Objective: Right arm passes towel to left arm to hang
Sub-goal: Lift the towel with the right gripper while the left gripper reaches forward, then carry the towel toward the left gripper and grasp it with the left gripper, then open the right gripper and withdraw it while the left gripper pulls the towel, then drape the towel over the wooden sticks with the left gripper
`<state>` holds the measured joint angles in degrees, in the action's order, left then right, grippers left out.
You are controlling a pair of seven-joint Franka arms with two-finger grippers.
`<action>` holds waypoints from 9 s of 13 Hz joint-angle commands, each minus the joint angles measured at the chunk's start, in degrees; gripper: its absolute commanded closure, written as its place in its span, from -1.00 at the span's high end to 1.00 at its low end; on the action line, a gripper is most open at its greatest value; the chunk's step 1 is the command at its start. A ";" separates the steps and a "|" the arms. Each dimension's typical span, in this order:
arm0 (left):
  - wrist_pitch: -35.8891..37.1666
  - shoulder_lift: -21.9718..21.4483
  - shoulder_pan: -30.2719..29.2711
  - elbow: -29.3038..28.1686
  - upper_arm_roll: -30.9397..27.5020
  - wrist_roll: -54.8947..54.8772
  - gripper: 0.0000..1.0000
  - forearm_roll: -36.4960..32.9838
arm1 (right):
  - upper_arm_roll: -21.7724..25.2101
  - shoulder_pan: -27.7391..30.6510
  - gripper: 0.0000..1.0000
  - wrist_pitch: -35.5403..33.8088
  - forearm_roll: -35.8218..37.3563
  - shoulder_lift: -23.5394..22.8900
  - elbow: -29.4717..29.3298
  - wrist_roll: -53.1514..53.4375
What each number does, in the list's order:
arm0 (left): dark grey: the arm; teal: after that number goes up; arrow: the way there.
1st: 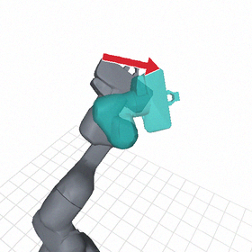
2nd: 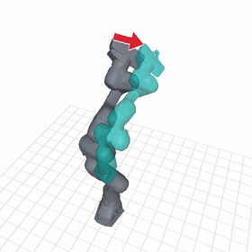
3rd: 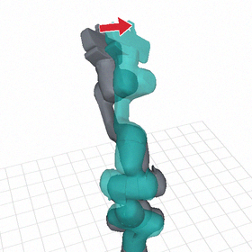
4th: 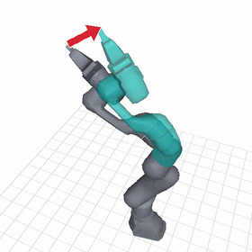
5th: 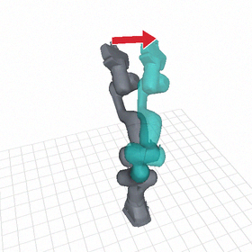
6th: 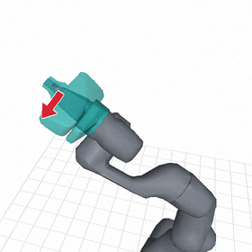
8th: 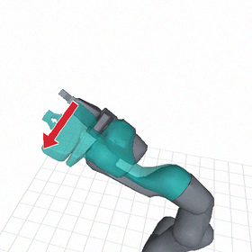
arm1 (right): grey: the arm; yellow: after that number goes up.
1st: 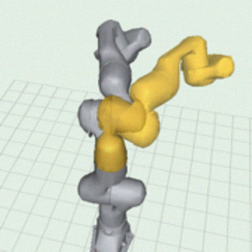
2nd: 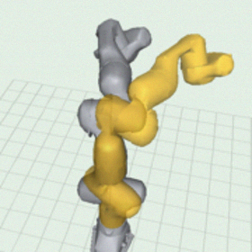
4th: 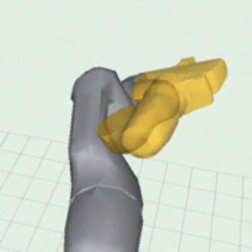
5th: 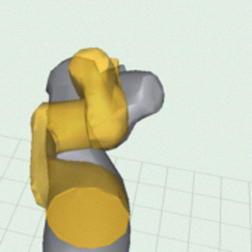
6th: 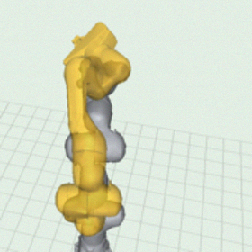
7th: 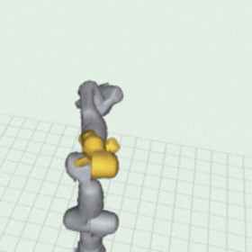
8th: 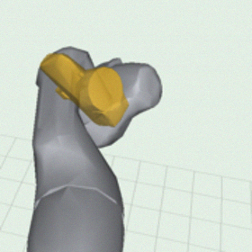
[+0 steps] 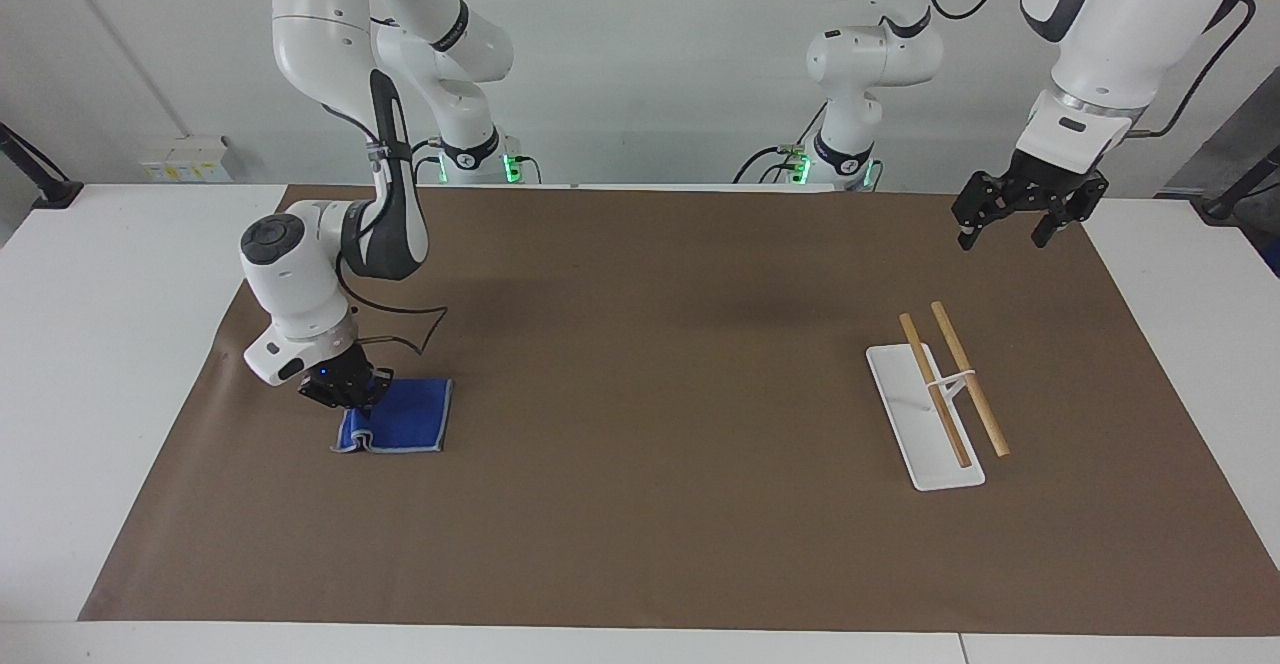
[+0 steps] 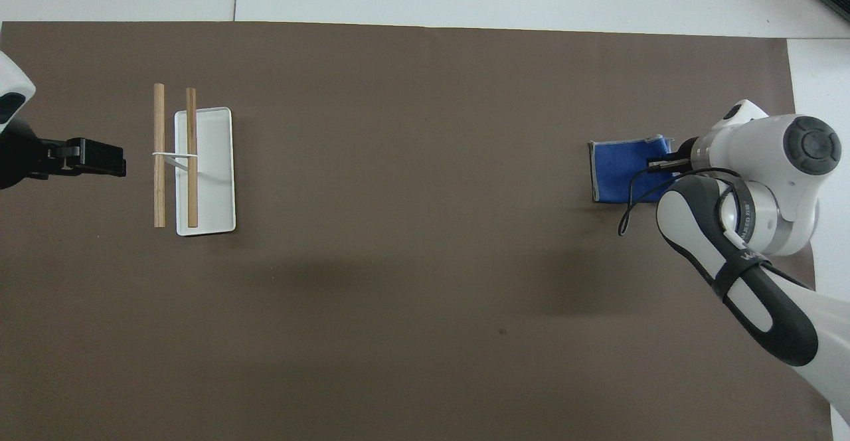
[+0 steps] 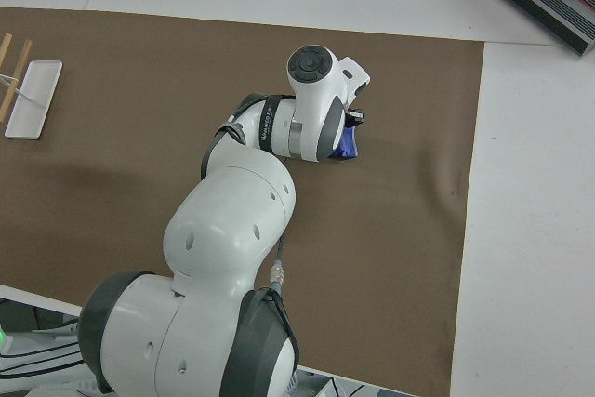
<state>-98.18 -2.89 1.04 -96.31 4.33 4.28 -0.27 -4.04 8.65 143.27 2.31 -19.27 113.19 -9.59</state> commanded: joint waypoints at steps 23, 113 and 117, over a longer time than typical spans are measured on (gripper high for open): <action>1.05 -0.27 0.11 0.07 0.06 -0.94 1.00 0.89 | -23.12 -1.88 -1.00 -0.45 -46.07 8.81 -7.37 26.02; -57.83 7.64 -5.08 -20.40 -3.00 -4.52 -1.00 20.14 | 0.88 -7.86 1.00 -52.65 -0.02 23.66 -18.97 18.29; -57.04 6.85 -5.08 -22.77 -4.59 -5.16 -1.00 20.14 | 0.88 -7.85 1.00 -53.88 0.06 21.91 -21.69 18.38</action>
<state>-154.47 4.63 -4.05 -117.07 0.11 -0.49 21.18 -3.49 1.08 91.32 2.04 4.51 94.64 9.67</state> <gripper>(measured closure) 0.974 0.000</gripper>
